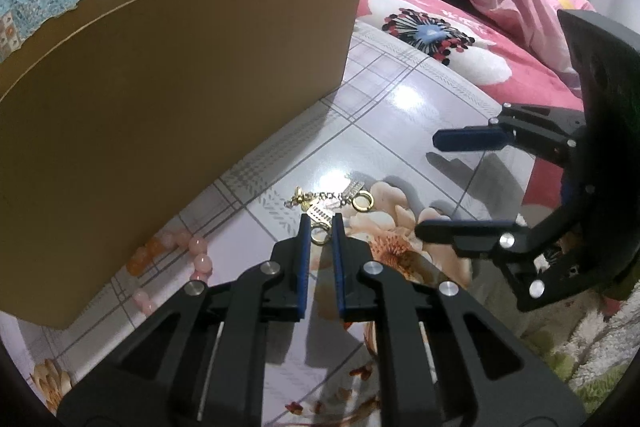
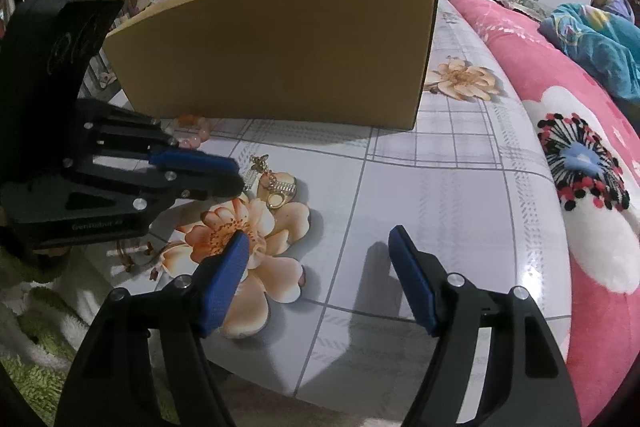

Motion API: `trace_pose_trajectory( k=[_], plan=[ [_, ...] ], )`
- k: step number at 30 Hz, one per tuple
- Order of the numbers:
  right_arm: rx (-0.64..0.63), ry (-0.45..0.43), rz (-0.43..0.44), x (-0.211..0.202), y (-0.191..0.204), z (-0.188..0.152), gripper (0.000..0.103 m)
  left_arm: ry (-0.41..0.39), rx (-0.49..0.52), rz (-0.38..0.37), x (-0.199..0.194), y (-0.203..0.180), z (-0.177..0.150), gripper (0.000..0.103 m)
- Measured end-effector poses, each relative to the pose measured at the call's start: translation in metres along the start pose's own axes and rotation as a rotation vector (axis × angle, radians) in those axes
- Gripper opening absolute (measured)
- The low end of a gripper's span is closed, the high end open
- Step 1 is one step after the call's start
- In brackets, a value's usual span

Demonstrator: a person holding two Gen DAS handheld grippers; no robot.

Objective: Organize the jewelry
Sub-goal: 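Close the left gripper on the ring of the gold keychain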

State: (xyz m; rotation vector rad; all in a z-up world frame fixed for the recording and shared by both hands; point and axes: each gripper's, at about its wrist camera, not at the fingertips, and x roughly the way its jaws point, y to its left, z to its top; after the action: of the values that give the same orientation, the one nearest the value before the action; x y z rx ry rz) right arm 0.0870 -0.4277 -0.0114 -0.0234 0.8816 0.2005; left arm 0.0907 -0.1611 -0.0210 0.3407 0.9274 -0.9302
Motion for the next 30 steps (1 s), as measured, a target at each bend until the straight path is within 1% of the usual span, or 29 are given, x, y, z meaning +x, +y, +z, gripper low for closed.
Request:
trace_pose_trajectory(
  k=[3,5,6,9,10,12,14,17,22,26,30],
  plan=[
    [-0.002,-0.022,0.011,-0.006,0.0,0.002,0.069,0.001,-0.024,0.005,-0.004,0.001,-0.005,0.009],
    [-0.006,-0.041,0.04,-0.01,0.002,0.004,0.061,0.0,-0.045,0.015,-0.009,0.002,-0.011,0.009],
    [-0.005,-0.044,0.055,-0.009,0.004,0.006,0.059,-0.001,-0.051,0.019,-0.01,0.002,-0.013,0.009],
    [-0.034,-0.043,0.11,-0.006,0.015,0.013,0.048,-0.006,-0.071,0.039,-0.017,0.003,-0.022,0.009],
    [-0.045,-0.039,0.117,-0.004,0.019,0.015,0.041,-0.007,-0.074,0.047,-0.018,0.003,-0.024,0.009],
    [-0.068,-0.024,0.141,0.002,0.026,0.018,0.034,-0.011,-0.073,0.067,-0.021,0.004,-0.029,0.009],
    [-0.089,0.005,0.156,0.01,0.033,0.021,0.024,-0.016,-0.069,0.078,-0.023,0.004,-0.033,0.009],
    [-0.083,0.048,0.169,0.022,0.037,0.028,0.016,-0.026,-0.065,0.089,-0.025,0.005,-0.036,0.009],
    [-0.083,0.079,0.129,0.032,0.045,0.034,0.011,-0.041,-0.072,0.089,-0.028,0.008,-0.04,0.009],
    [-0.09,0.088,0.071,0.037,0.05,0.036,0.011,-0.05,-0.074,0.089,-0.031,0.011,-0.043,0.009],
    [-0.079,0.099,0.039,0.04,0.052,0.039,0.011,-0.057,-0.084,0.085,-0.032,0.014,-0.045,0.009]
  ],
)
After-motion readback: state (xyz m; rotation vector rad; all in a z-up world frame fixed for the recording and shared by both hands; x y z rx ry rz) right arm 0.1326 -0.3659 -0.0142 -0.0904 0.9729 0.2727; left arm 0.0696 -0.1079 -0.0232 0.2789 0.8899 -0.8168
